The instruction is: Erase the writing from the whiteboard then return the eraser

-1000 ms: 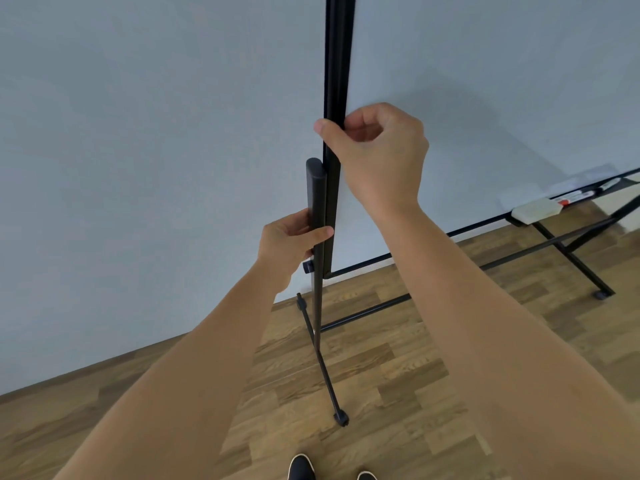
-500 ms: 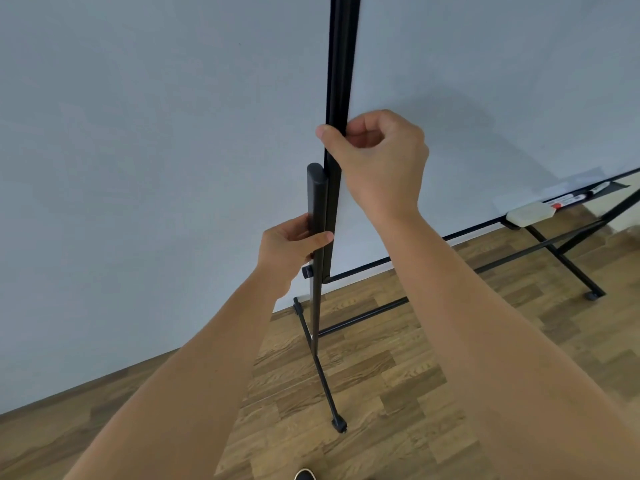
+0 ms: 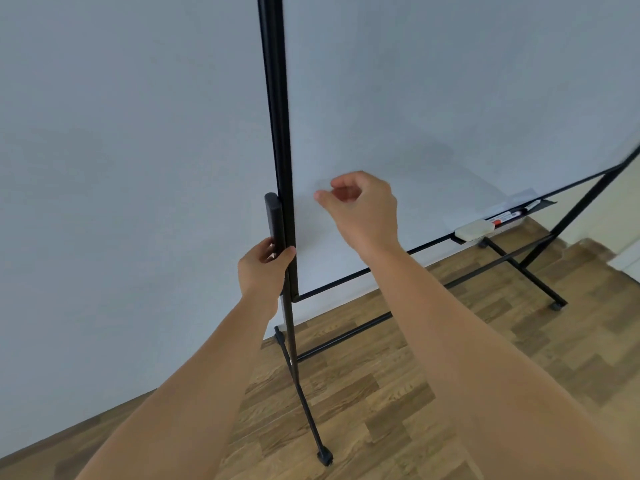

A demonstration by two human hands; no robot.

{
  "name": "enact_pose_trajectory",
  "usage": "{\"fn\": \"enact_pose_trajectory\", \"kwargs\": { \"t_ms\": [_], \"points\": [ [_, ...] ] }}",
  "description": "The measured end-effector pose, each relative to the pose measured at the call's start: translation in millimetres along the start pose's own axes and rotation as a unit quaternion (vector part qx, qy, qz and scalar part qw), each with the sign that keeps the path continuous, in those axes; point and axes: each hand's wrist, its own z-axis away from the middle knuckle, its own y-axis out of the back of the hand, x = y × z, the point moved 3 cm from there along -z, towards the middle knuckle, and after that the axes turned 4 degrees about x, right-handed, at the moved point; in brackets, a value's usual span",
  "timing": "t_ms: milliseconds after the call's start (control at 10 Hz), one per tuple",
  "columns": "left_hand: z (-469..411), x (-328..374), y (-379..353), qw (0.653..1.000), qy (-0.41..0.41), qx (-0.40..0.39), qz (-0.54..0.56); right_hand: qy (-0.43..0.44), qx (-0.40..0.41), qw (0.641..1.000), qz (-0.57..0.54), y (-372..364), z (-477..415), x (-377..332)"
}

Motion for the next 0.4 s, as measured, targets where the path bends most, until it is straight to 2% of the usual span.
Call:
{"fn": "enact_pose_trajectory", "kwargs": {
  "t_ms": [200,400],
  "points": [
    [32,14,-13,0.997,-0.045,0.069,-0.004,-0.025,-0.037,0.999,-0.014,42,-7,23],
    [89,20,-46,0.985,-0.061,0.164,-0.010,0.000,-0.091,0.995,-0.037,102,-16,47]
  ]
}}
